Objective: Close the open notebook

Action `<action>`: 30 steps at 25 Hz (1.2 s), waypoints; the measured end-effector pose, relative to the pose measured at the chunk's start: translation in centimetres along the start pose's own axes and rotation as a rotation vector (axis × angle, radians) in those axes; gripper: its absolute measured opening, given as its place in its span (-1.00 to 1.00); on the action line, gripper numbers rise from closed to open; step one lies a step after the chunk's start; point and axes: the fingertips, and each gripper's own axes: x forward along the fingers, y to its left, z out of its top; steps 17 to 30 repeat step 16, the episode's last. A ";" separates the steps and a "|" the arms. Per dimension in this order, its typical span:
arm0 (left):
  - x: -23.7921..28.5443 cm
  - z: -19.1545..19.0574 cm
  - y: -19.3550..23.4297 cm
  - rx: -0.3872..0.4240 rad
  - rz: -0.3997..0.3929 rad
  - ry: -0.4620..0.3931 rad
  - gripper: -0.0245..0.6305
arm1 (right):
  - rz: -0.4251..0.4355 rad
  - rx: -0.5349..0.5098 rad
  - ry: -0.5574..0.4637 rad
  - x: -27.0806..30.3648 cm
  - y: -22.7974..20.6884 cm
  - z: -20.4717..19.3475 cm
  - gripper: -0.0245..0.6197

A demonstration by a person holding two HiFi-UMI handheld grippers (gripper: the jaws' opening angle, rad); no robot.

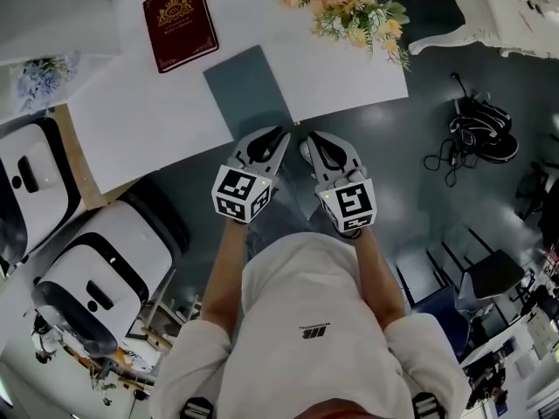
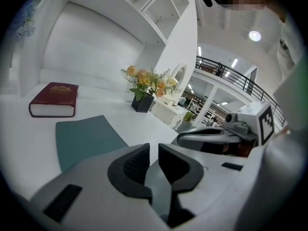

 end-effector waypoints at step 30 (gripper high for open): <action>-4.3 2.0 0.4 -0.014 0.090 -0.072 -0.93 | 0.066 -0.050 -0.026 -0.5 2.8 3.1 -0.93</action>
